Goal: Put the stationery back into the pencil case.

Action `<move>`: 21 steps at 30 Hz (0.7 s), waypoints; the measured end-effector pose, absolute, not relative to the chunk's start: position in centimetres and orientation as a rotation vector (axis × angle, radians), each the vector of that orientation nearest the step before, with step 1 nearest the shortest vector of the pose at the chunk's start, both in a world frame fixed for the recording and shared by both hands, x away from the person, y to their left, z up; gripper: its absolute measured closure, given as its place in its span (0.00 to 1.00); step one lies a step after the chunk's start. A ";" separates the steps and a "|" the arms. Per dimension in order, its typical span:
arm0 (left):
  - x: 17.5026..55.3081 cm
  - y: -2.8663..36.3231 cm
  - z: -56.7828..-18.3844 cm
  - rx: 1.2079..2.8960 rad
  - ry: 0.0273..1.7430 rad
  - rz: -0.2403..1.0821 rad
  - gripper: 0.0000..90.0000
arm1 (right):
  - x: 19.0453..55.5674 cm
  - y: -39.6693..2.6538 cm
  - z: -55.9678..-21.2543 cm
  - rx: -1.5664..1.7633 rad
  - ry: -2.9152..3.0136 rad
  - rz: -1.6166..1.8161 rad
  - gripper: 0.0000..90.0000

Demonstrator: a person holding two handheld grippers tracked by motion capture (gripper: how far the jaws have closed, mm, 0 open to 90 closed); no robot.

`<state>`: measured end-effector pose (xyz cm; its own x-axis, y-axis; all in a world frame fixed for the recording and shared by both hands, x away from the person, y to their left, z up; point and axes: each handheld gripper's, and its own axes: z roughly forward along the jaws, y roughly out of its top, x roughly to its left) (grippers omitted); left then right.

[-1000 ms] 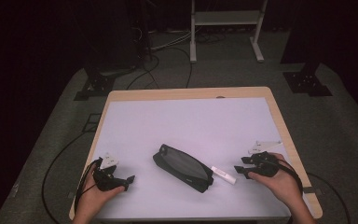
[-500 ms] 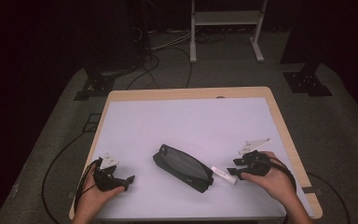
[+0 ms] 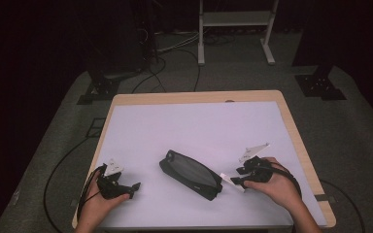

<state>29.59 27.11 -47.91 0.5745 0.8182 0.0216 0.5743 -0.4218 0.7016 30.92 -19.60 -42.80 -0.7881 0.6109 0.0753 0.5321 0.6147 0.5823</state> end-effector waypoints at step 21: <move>29.6 27.1 -47.9 2.150 1.107 0.479 0.00 | 31.4 -17.9 -44.7 0.915 2.758 0.830 0.63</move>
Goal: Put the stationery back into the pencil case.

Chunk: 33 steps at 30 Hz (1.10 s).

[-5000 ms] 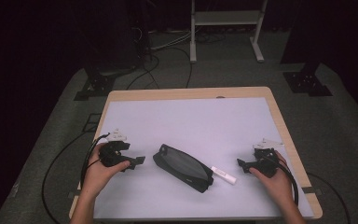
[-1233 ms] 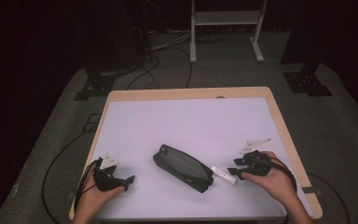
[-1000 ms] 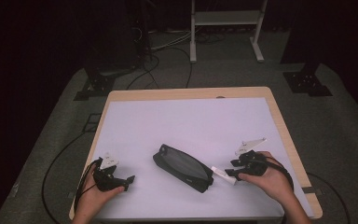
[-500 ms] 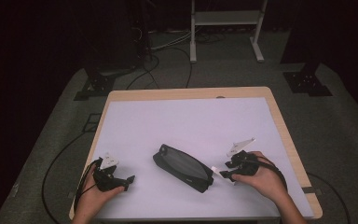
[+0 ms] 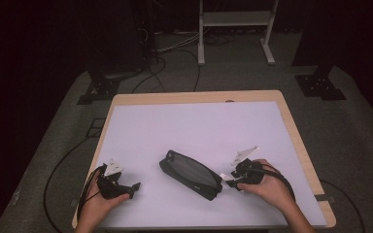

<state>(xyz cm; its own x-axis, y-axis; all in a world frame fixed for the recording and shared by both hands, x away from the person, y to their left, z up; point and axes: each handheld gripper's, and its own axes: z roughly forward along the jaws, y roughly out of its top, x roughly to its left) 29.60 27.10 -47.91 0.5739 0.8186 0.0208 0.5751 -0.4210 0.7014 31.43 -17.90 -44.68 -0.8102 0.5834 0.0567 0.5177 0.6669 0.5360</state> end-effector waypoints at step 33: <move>29.6 27.1 -47.9 2.150 1.107 0.479 0.00 | 31.1 -17.9 -45.2 0.920 2.734 0.815 0.77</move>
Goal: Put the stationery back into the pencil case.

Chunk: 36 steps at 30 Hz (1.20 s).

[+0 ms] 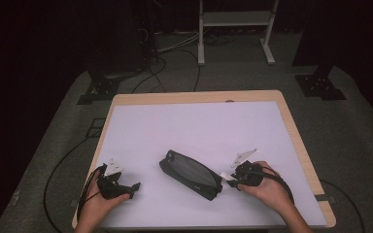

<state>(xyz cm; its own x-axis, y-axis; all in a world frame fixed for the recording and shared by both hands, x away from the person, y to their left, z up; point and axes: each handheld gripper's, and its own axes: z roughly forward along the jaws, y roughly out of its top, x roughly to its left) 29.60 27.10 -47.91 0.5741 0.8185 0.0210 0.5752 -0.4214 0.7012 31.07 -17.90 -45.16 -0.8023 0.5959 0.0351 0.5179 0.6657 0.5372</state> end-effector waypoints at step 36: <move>29.6 27.1 -47.9 2.150 1.105 0.481 0.00 | 31.0 -19.1 -40.1 0.950 2.634 1.004 0.77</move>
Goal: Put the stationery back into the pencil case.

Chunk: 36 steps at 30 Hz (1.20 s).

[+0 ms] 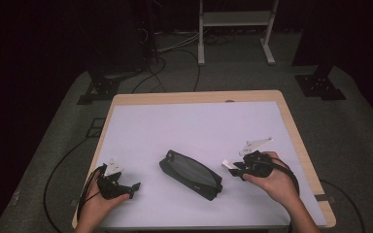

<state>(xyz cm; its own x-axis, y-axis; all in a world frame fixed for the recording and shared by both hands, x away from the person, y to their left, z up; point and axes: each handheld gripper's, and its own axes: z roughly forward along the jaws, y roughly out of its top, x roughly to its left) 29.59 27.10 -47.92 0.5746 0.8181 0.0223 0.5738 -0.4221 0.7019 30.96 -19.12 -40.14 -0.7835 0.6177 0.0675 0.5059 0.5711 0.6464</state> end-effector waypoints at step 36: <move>29.6 27.1 -47.9 2.144 1.107 0.481 0.00 | 31.8 -14.1 -37.3 0.819 2.653 1.100 0.77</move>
